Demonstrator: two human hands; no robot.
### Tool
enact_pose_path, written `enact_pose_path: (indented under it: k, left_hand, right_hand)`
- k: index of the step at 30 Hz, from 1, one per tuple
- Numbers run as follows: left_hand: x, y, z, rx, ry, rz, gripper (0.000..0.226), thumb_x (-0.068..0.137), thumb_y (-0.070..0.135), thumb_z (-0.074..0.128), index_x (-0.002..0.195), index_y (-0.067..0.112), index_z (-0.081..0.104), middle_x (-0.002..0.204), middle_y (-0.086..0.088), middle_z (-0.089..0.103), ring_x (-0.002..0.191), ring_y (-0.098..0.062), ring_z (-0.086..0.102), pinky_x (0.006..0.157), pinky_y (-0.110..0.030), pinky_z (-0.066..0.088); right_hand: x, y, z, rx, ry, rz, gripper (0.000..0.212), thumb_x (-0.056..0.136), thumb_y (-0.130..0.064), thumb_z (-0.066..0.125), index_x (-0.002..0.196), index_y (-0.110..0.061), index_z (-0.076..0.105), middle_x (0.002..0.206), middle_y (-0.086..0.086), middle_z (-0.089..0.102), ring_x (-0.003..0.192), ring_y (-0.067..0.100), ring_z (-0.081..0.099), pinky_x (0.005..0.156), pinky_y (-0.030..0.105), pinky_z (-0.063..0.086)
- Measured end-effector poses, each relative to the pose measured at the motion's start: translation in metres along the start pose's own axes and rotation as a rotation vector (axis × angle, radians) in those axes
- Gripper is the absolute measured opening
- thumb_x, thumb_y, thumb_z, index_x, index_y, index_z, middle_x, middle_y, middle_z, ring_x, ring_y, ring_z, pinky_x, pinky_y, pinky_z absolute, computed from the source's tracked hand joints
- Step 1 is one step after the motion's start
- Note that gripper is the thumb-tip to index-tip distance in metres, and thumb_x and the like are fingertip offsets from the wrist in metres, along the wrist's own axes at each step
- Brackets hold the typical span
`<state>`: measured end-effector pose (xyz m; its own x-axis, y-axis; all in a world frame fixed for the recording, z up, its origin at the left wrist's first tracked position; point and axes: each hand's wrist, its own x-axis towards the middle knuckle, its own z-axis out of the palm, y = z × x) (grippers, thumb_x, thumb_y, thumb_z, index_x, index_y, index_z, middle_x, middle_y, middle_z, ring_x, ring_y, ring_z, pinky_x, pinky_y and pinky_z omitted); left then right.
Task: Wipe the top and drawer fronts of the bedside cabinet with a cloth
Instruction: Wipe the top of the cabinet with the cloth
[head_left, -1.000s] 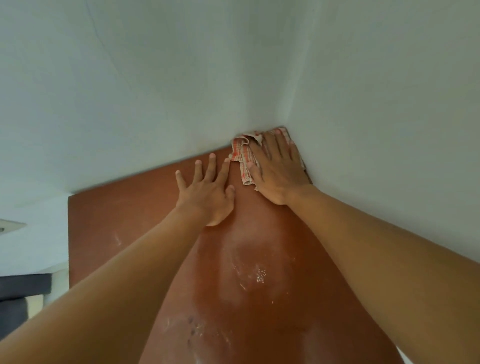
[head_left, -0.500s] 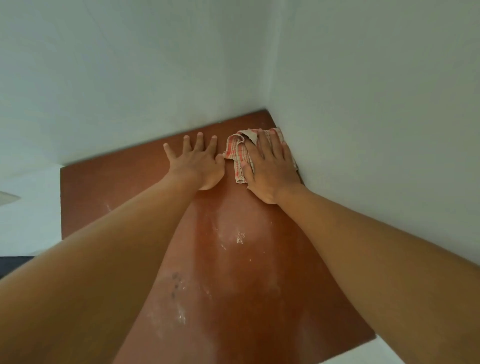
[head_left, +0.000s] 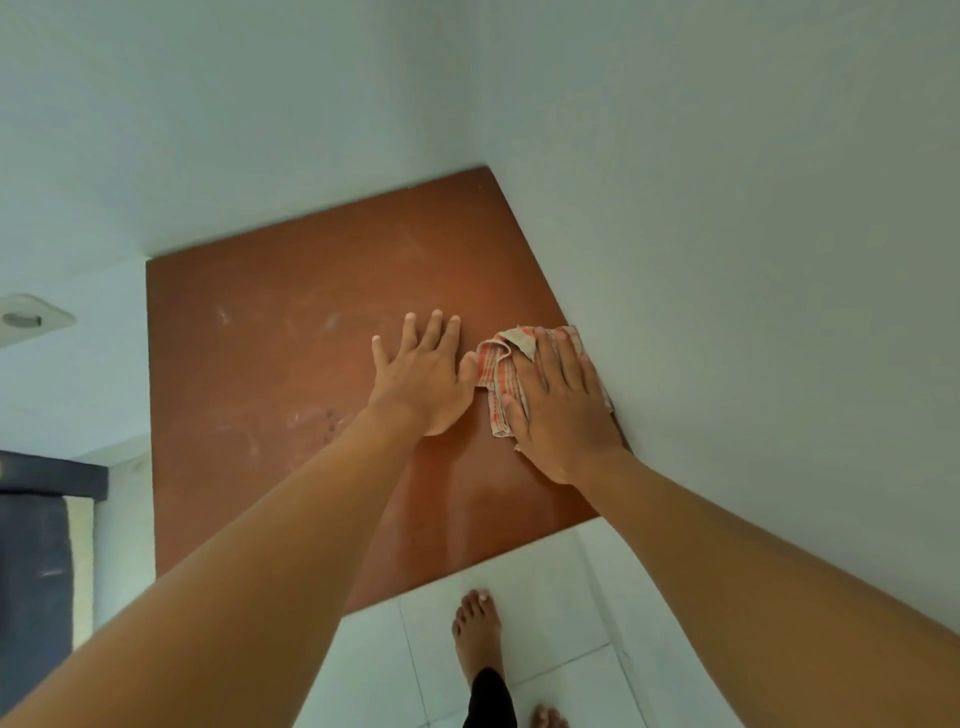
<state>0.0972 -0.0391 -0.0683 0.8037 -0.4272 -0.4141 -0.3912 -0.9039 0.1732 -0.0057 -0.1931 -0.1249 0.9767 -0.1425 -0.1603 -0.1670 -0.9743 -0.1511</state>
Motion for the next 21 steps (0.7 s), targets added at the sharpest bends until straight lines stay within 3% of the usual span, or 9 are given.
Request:
enact_pose_path:
  k: [8, 11, 13, 15, 18, 20, 21]
  left_hand:
    - [-0.095, 0.023, 0.039, -0.1, 0.026, 0.023, 0.063, 0.106, 0.049, 0.018, 0.163, 0.026, 0.007, 0.171, 0.002, 0.002, 0.157, -0.024, -0.009, 0.122, -0.06, -0.002]
    - [-0.123, 0.026, 0.047, -0.132, 0.055, 0.035, 0.062, 0.106, 0.049, 0.021, 0.163, 0.025, 0.011, 0.171, 0.002, 0.006, 0.157, -0.024, -0.007, 0.123, -0.058, -0.001]
    - [-0.139, 0.026, 0.049, -0.158, 0.068, 0.044, 0.061, 0.106, 0.048, 0.022, 0.162, 0.025, 0.014, 0.171, 0.001, 0.009, 0.157, -0.024, -0.005, 0.123, -0.058, 0.001]
    - [-0.151, 0.024, 0.052, -0.167, 0.078, 0.045, 0.061, 0.106, 0.048, 0.023, 0.162, 0.025, 0.016, 0.171, 0.001, 0.01, 0.158, -0.024, -0.005, 0.124, -0.058, 0.002]
    - [-0.164, 0.018, 0.053, -0.16, 0.067, 0.039, 0.062, 0.105, 0.049, 0.022, 0.162, 0.026, 0.016, 0.171, 0.0, 0.009, 0.157, -0.024, -0.006, 0.124, -0.059, 0.002]
    - [-0.167, 0.015, 0.051, -0.152, 0.064, 0.037, 0.062, 0.105, 0.05, 0.022, 0.162, 0.026, 0.015, 0.171, 0.0, 0.009, 0.157, -0.025, -0.006, 0.124, -0.059, 0.002]
    - [-0.168, 0.014, 0.048, -0.149, 0.064, 0.035, 0.062, 0.105, 0.05, 0.022, 0.162, 0.026, 0.016, 0.171, 0.0, 0.009, 0.157, -0.025, -0.005, 0.124, -0.059, 0.002]
  right_hand:
    - [-0.109, 0.014, 0.013, 0.017, 0.051, -0.038, 0.065, 0.096, -0.036, 0.038, 0.154, -0.007, 0.043, 0.159, 0.024, 0.039, 0.151, 0.045, 0.03, 0.123, 0.058, 0.028]
    - [-0.135, 0.017, 0.017, 0.014, 0.092, -0.047, 0.065, 0.086, -0.012, 0.062, 0.149, -0.003, 0.049, 0.152, 0.027, 0.048, 0.145, 0.049, 0.039, 0.116, 0.059, 0.039]
    - [-0.158, 0.018, 0.016, 0.043, 0.069, -0.004, 0.073, 0.076, 0.004, 0.07, 0.147, -0.003, 0.052, 0.148, 0.025, 0.053, 0.142, 0.048, 0.045, 0.101, 0.052, 0.055]
    - [-0.188, 0.023, 0.025, -0.014, -0.003, 0.005, 0.069, 0.074, 0.004, 0.069, 0.141, -0.005, 0.058, 0.14, 0.024, 0.059, 0.135, 0.044, 0.054, 0.089, 0.045, 0.061]
    - [-0.233, 0.034, 0.051, -0.077, -0.127, 0.041, 0.059, 0.072, 0.004, 0.081, 0.127, -0.009, 0.067, 0.13, 0.022, 0.064, 0.125, 0.041, 0.061, 0.099, 0.046, 0.058]
    - [-0.249, 0.035, 0.057, 0.016, -0.153, 0.098, 0.071, 0.069, 0.002, 0.085, 0.135, -0.008, 0.063, 0.139, 0.022, 0.059, 0.129, 0.039, 0.06, 0.091, 0.042, 0.062]
    - [-0.25, 0.033, 0.055, 0.051, -0.149, 0.091, 0.072, 0.076, -0.001, 0.079, 0.143, -0.007, 0.055, 0.147, 0.022, 0.052, 0.135, 0.037, 0.055, 0.094, 0.04, 0.062]
